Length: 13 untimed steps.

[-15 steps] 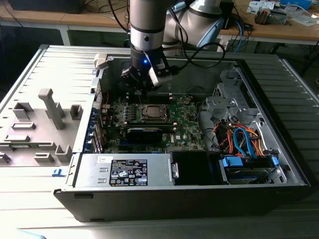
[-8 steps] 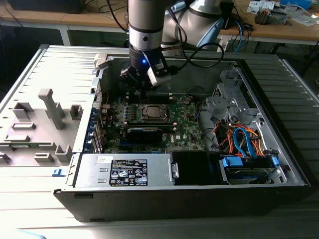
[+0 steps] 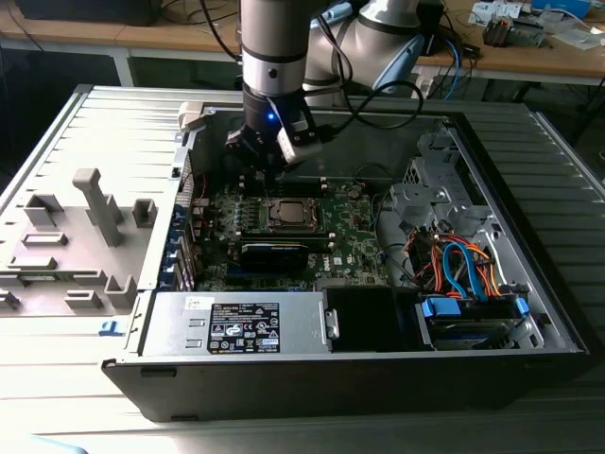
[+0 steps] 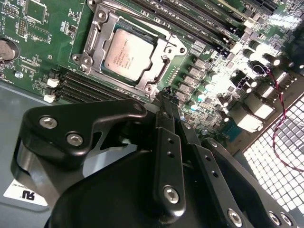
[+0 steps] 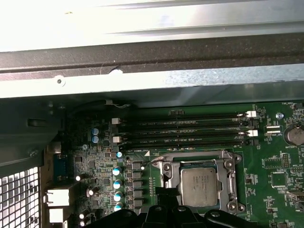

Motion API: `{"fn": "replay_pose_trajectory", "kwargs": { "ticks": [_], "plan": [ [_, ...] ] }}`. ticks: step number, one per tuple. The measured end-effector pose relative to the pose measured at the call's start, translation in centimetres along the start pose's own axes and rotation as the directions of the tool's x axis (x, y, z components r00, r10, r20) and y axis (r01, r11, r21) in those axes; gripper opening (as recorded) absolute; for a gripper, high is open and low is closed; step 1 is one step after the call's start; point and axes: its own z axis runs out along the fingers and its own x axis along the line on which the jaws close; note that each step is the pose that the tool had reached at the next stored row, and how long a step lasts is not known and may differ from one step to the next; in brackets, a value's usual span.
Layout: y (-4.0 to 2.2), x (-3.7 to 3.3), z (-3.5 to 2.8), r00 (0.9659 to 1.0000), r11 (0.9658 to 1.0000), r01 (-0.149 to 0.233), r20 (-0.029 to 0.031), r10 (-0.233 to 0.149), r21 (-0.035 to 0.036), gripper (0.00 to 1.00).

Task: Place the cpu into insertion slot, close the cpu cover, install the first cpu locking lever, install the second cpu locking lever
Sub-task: 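Install the first cpu locking lever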

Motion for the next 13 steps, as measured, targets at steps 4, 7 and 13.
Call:
{"fn": "replay_pose_trajectory", "kwargs": {
  "ticks": [4,7,13],
  "plan": [
    [-0.01,0.22,0.01,1.0000,1.0000,0.000,0.0001,0.000,-0.0001,0.11],
    [-0.02,0.34,0.01,1.0000,1.0000,0.000,0.0001,0.000,-0.0001,0.11],
    [-0.04,0.67,0.02,1.0000,1.0000,0.000,0.0000,0.000,0.0000,0.11]
  ]
}}
